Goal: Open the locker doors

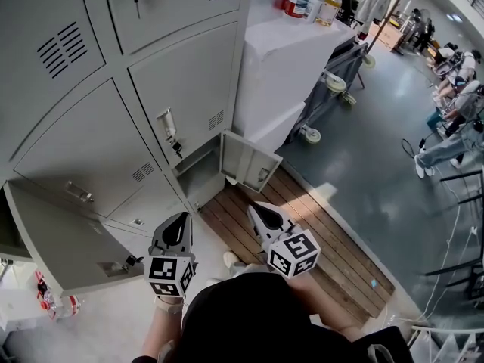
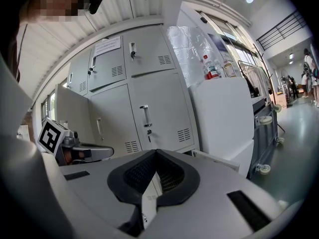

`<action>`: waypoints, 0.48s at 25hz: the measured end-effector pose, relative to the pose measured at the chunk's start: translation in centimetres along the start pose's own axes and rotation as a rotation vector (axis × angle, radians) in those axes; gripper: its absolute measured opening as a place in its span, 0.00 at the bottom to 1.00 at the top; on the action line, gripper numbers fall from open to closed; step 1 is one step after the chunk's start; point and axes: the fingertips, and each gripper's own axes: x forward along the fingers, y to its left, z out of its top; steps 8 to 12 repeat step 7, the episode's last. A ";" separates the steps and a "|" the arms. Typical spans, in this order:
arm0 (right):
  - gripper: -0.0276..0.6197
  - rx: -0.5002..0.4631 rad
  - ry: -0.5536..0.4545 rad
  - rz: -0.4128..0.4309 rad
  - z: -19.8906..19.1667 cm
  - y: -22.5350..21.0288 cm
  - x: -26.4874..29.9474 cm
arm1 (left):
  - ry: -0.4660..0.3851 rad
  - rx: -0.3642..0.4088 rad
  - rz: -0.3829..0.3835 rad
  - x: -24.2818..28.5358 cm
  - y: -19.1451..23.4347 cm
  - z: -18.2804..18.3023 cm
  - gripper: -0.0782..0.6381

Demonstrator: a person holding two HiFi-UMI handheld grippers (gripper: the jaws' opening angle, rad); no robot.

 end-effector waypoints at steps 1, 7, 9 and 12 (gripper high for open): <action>0.08 0.002 0.002 -0.001 -0.1 0.0 0.0 | 0.000 0.000 0.001 0.0 0.0 0.0 0.14; 0.08 0.006 0.007 -0.001 -0.3 -0.2 0.0 | 0.009 0.000 0.004 -0.1 -0.1 -0.2 0.14; 0.08 0.006 0.007 -0.001 -0.3 -0.2 0.0 | 0.009 0.000 0.004 -0.1 -0.1 -0.2 0.14; 0.08 0.006 0.007 -0.001 -0.3 -0.2 0.0 | 0.009 0.000 0.004 -0.1 -0.1 -0.2 0.14</action>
